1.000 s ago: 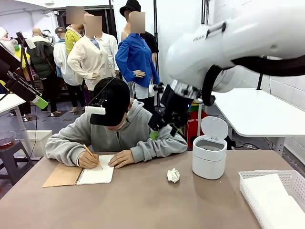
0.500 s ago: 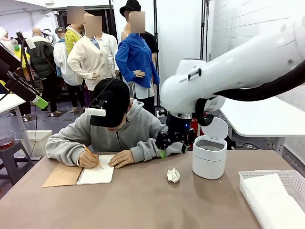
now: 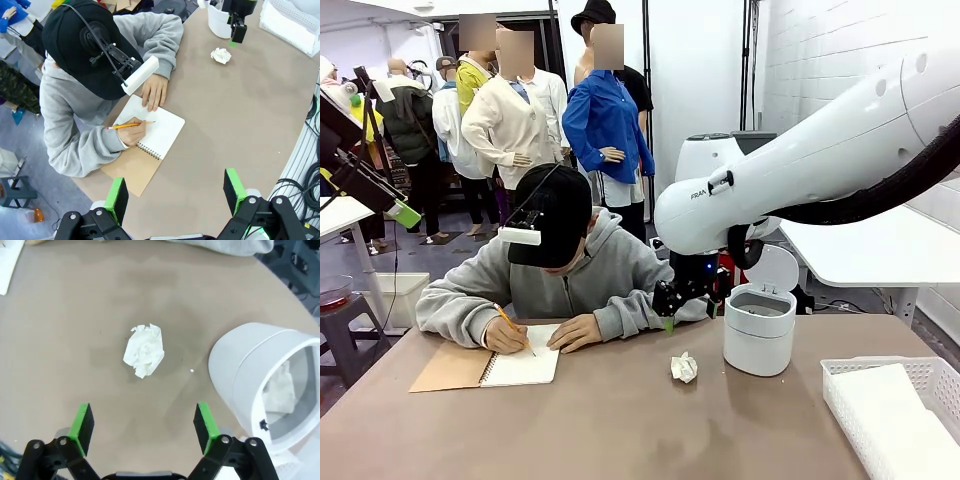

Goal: Sort the paper based on its condition.
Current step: If a person hands you a paper, place it in the Organizing basket , and if it's crumpled, put it in the Trash can.

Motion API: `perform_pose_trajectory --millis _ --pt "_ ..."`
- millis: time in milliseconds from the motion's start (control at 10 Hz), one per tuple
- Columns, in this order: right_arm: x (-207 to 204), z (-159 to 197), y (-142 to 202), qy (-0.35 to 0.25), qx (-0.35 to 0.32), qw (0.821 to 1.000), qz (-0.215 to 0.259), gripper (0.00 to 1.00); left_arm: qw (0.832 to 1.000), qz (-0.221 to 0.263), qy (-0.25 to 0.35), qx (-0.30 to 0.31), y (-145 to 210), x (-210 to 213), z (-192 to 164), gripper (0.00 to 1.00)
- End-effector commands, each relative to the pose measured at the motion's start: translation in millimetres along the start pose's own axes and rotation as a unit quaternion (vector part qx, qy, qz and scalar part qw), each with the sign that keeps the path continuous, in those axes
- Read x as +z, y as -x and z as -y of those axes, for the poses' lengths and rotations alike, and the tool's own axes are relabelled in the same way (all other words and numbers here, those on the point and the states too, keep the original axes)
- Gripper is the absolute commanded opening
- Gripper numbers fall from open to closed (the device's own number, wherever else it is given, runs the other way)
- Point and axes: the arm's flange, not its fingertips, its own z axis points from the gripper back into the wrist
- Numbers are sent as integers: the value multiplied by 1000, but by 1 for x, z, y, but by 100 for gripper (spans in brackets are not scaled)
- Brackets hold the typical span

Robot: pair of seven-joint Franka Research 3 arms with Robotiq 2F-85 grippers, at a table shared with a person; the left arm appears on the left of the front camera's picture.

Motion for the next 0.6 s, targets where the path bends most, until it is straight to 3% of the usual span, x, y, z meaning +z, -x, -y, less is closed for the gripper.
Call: perform_pose_trajectory --millis 0,100,200,500 --pt "-7 1 4 -11 -8 1000 -10 100 1000 0 -1 0 0 0 0 100" --pt "0 0 0 0 0 1000 0 100 1000 0 -1 0 0 0 0 100" --pt "-23 2 -11 -2 -9 1000 -29 100 1000 0 -1 0 0 0 0 100" --pt "-57 -15 -11 16 -7 998 -55 100 1000 0 -1 0 0 0 0 100"
